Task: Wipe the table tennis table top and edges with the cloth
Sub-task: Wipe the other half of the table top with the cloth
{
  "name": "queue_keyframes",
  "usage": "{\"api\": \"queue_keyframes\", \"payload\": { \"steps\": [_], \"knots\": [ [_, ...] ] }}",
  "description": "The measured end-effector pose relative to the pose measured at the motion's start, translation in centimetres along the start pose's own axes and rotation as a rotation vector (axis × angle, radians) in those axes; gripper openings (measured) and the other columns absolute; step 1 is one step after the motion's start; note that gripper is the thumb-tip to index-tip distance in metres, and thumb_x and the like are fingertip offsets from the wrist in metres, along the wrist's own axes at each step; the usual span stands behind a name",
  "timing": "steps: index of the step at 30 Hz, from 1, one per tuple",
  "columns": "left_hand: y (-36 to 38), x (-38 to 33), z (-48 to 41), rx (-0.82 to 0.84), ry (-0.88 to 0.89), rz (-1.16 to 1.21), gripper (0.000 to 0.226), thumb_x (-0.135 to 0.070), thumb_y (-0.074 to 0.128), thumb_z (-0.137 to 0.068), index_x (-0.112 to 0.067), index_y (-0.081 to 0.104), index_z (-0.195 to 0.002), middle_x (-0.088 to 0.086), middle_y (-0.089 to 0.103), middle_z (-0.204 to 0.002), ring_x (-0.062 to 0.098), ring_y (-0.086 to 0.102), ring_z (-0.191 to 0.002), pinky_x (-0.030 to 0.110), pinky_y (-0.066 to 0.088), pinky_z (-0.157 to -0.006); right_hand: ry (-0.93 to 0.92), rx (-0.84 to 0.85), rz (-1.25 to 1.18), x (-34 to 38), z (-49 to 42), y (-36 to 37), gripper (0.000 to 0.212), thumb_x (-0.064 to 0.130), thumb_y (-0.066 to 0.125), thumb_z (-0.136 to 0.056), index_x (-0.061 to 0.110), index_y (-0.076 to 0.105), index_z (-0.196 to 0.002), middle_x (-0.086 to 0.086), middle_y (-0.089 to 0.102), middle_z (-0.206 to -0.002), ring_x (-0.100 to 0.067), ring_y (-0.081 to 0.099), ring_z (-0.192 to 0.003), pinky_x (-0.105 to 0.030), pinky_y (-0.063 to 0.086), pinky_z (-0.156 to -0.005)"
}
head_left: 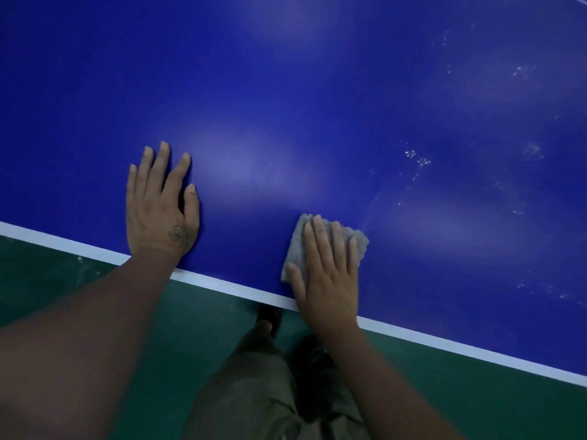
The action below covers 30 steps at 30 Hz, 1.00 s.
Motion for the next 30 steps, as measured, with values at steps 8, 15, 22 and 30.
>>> {"api": "queue_keyframes", "payload": {
  "steps": [8,15,22,30],
  "knots": [
    [0.3,-0.4,0.3,-0.011,-0.036,0.008,0.049,-0.033,0.039,-0.116,-0.017,0.046,-0.162,0.008,0.031,-0.176,0.029,0.019,-0.166,0.048,0.012,-0.136,-0.229,-0.006,0.019,-6.7,-11.5,-2.5,0.073,0.056,0.041,-0.110,0.019,0.025,-0.170,0.002,0.020,-0.178,-0.026,0.012,-0.166,-0.055,0.012,-0.132],
    [1.3,-7.9,3.2,-0.053,-0.433,0.150,0.055,-0.033,0.042,-0.115,-0.010,0.041,-0.164,0.011,0.024,-0.178,0.029,0.011,-0.167,0.045,0.004,-0.137,-0.034,0.030,0.020,-9.0,-21.1,-5.3,0.074,0.054,0.024,-0.109,0.018,0.011,-0.172,-0.004,0.008,-0.180,-0.033,0.003,-0.166,-0.058,0.001,-0.132],
    [2.3,-14.8,6.8,-0.226,-0.660,0.370,0.048,-0.026,0.047,-0.114,-0.009,0.048,-0.159,0.004,0.043,-0.170,0.018,0.026,-0.164,0.040,0.014,-0.136,-0.623,0.100,-0.060,-3.5,-6.0,-2.4,0.069,0.051,0.040,-0.111,0.016,0.026,-0.169,-0.001,0.020,-0.178,-0.027,0.012,-0.166,-0.058,0.016,-0.131],
    [4.8,-21.4,4.6,-0.172,-0.596,0.193,0.054,-0.023,0.047,-0.113,-0.003,0.041,-0.163,0.012,0.035,-0.173,0.032,0.021,-0.165,0.051,0.012,-0.136,-0.710,0.044,0.013,-16.7,-16.4,-5.8,0.070,0.048,0.048,-0.109,0.017,0.030,-0.168,-0.002,0.026,-0.176,-0.030,0.019,-0.164,-0.056,0.014,-0.132]
  ]
}}
Point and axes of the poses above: each hand's wrist, its own z-axis away from the middle knuckle, its own y-axis out of the palm, x = y × z, the point moved 3 cm from there along -z, towards the middle knuckle
